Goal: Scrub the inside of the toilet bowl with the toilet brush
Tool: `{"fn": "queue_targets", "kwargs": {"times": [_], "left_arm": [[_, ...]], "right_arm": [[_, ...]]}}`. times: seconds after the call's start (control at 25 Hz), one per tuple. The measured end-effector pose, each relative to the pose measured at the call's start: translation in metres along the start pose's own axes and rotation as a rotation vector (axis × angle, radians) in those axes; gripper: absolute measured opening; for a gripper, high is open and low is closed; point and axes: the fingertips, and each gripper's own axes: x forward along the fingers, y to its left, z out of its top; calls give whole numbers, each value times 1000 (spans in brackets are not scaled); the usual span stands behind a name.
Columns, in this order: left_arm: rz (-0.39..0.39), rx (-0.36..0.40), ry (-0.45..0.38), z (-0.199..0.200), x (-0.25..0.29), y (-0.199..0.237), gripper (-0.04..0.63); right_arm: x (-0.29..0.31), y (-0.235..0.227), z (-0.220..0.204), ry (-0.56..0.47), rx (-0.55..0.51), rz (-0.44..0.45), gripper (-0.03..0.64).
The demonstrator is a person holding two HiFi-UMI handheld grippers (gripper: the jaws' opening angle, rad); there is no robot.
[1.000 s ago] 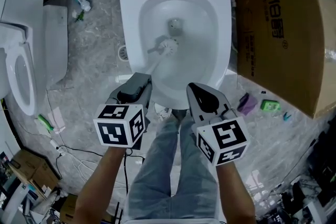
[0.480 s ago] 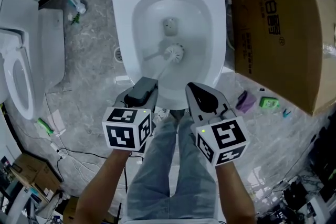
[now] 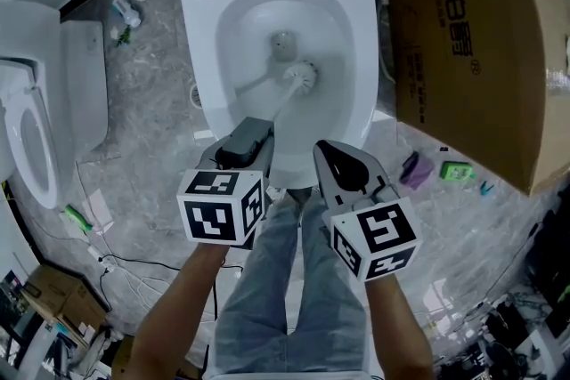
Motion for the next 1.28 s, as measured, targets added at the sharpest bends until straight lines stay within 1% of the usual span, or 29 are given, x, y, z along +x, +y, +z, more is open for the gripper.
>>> {"fn": "queue_targets", "kwargs": {"times": [0.28, 0.52, 0.8, 0.92, 1.04, 1.16, 1.28], "left_arm": [[3, -3, -24, 20, 10, -1, 153], [12, -11, -40, 38, 19, 6, 153], [52, -1, -65, 56, 24, 14, 153], [62, 9, -55, 51, 25, 14, 153], [91, 26, -24, 37, 29, 17, 153], [106, 27, 9, 21, 34, 20, 153], [119, 29, 26, 14, 41, 24, 153]], "right_arm": [[3, -3, 1, 7, 3, 4, 0], [6, -7, 3, 18, 0, 6, 0], [7, -12, 5, 23, 3, 5, -1], [9, -11, 5, 22, 7, 11, 0], [11, -8, 4, 21, 7, 21, 0], [11, -4, 4, 20, 3, 30, 0], [12, -4, 5, 15, 7, 34, 0]]}}
